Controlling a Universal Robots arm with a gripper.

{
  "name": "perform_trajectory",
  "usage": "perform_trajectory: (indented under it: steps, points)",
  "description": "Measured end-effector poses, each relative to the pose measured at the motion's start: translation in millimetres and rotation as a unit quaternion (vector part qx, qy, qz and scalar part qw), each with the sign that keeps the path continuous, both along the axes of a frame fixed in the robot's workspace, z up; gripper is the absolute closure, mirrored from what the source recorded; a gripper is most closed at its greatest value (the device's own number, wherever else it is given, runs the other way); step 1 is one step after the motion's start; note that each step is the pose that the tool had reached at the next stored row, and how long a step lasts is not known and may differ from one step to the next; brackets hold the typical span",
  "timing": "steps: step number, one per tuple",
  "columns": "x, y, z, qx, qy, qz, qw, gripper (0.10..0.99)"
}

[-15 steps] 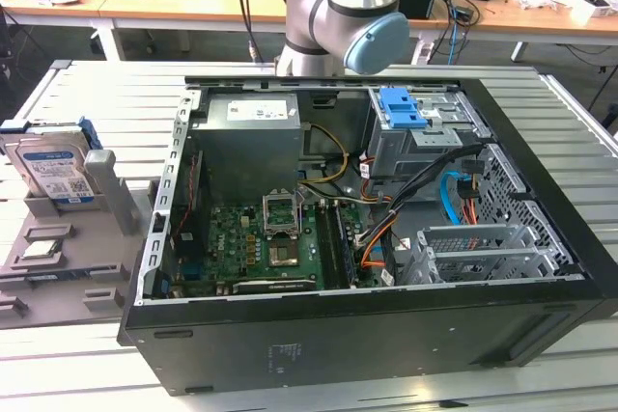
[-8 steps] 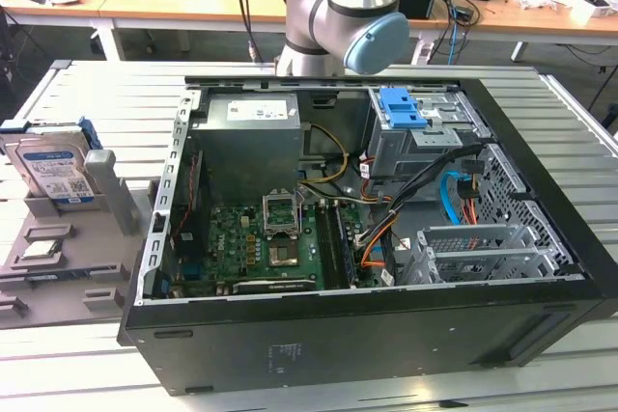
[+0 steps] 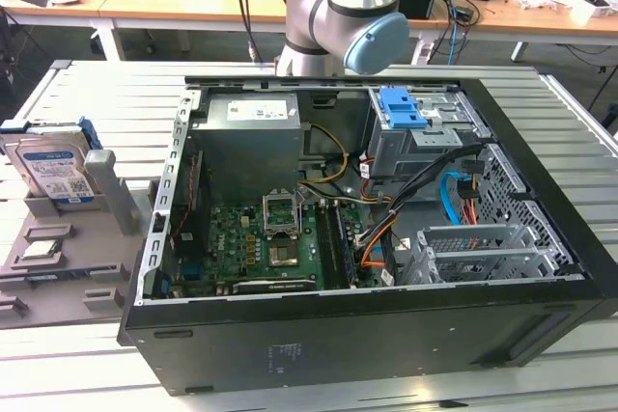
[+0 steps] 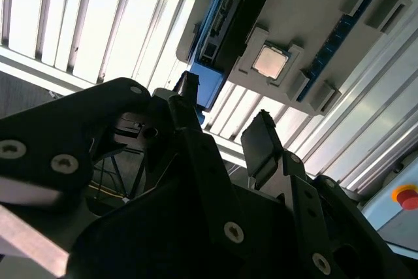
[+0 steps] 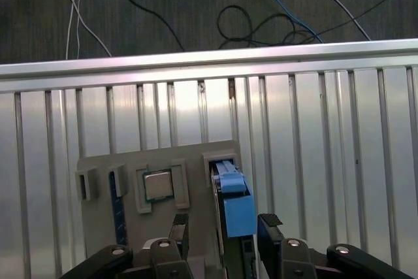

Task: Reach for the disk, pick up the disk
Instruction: 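Pick up the disk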

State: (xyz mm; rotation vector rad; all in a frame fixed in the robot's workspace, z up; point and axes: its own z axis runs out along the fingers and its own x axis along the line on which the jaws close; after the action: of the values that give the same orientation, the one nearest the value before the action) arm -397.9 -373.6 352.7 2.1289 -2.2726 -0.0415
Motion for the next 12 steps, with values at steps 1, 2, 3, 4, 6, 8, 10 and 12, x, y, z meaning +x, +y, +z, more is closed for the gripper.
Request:
perform_trajectory:
  steps: [1, 2, 3, 4, 6, 8, 10, 12]
  points:
    - [0.0, 0.0, -0.5, 0.0000, 0.0000, 0.000, 1.0000, 0.541]
    - [0.0, 0.0, -0.9, 0.0000, 0.0000, 0.000, 1.0000, 0.541]
    - [0.0, 0.0, -1.4, 0.0000, 0.0000, 0.000, 1.0000, 0.541]
    - [0.0, 0.0, -1.9, 0.0000, 0.0001, 0.000, 1.0000, 0.541]
    - [0.0, 0.0, -2.9, -0.0001, 0.0000, 0.000, 1.0000, 0.541]
    - [0.0, 0.0, -4.3, 0.0000, 0.0000, 0.000, 1.0000, 0.541]
    - [0.0, 0.0, -5.6, -0.0001, 0.0001, 0.000, 1.0000, 0.541]
    - [0.0, 0.0, -6.8, -0.0001, 0.0001, 0.000, 1.0000, 0.541]
